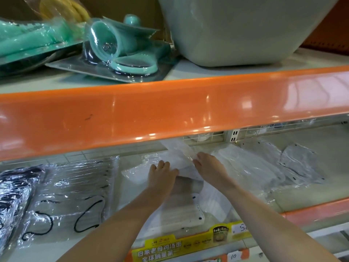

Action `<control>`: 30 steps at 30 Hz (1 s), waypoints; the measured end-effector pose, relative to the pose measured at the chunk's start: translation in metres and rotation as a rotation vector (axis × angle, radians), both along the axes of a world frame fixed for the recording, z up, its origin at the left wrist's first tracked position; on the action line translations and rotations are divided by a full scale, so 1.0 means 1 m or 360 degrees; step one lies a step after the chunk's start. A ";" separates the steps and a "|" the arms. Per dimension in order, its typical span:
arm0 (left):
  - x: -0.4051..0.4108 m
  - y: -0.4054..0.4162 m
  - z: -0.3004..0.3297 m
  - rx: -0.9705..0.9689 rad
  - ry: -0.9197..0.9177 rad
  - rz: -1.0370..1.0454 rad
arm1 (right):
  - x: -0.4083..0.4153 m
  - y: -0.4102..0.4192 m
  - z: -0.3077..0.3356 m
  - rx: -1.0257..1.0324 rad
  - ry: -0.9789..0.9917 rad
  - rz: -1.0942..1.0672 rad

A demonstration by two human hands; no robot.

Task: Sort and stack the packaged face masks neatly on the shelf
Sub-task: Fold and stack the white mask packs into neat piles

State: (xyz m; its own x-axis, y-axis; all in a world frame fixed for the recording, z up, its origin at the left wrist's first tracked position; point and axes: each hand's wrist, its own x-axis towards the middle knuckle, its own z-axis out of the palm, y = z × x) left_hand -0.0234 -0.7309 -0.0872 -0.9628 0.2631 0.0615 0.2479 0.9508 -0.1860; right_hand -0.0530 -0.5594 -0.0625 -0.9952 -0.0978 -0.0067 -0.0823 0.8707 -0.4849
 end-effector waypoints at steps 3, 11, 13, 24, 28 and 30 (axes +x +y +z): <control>-0.003 -0.006 0.007 -0.0012 0.0091 -0.0024 | 0.002 0.004 0.001 -0.0002 0.0079 0.0012; 0.009 -0.039 0.015 0.0271 0.0175 -0.0029 | 0.009 0.009 0.002 -0.0042 0.0204 0.0067; 0.009 -0.043 0.022 0.0487 0.0299 0.0070 | 0.014 0.009 0.003 -0.0069 0.0368 0.0126; 0.014 -0.078 0.064 0.1230 0.0157 0.0075 | 0.032 -0.014 0.020 -0.0543 0.0583 0.0292; 0.027 -0.097 0.061 0.1119 0.0280 0.0137 | 0.032 -0.028 0.020 -0.0676 0.0492 0.0153; 0.031 -0.111 0.054 0.1218 0.0290 0.0215 | 0.034 -0.036 0.017 -0.0668 0.0444 0.0123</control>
